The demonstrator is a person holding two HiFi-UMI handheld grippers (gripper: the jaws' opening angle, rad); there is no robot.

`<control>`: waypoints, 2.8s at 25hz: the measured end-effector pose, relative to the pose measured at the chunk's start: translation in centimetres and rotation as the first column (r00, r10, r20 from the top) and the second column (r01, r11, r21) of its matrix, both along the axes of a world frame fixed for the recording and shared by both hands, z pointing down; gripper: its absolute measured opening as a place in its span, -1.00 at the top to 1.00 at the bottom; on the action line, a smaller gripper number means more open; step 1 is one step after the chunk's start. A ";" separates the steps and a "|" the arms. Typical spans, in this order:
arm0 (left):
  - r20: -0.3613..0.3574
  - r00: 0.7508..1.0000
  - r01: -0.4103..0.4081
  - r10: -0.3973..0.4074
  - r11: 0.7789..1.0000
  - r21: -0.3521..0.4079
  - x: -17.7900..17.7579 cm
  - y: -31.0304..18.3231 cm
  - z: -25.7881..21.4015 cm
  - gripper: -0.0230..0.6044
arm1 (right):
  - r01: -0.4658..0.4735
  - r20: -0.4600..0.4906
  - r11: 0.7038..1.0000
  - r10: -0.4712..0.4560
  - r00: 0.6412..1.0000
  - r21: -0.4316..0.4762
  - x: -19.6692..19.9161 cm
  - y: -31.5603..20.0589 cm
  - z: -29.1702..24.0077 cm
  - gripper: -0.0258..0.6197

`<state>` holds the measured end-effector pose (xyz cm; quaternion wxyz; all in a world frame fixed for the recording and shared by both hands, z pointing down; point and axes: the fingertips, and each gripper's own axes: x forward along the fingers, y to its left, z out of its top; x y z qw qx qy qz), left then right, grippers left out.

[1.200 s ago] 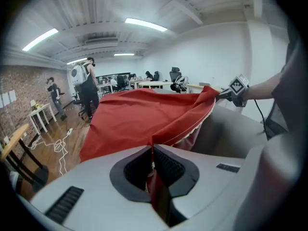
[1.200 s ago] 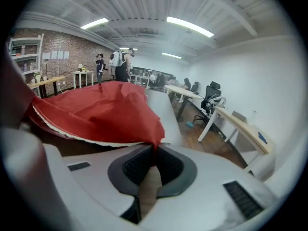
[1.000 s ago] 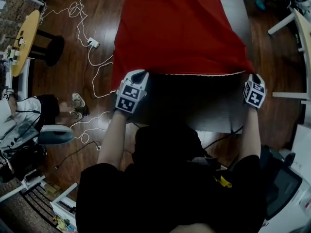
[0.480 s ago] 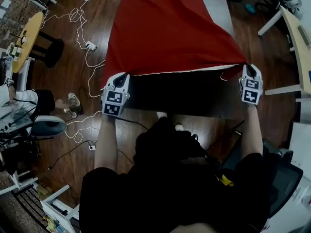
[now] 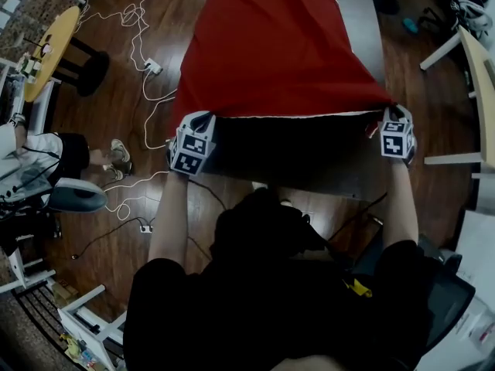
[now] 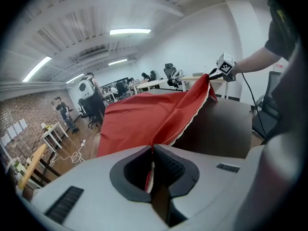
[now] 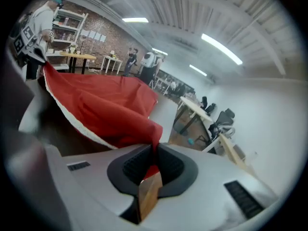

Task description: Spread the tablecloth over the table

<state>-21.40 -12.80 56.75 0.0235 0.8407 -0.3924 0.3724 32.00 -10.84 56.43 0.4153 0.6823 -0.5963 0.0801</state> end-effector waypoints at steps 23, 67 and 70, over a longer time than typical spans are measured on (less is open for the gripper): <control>0.076 0.997 0.002 0.015 0.976 -0.218 -0.3 -9.5 10.9 0.92 | -0.216 0.146 0.969 0.232 0.962 -0.119 -1.5 6.3 9.2 0.15; 0.046 0.990 -0.116 0.133 0.959 -0.257 3.0 9.1 11.7 0.92 | 0.382 0.211 0.878 -0.331 0.920 -0.289 -13.8 13.7 13.2 0.87; 0.060 0.990 -0.106 0.125 0.961 -0.256 3.0 10.3 12.3 0.92 | 0.405 0.206 0.866 -0.356 0.911 -0.293 -13.9 15.4 13.2 0.87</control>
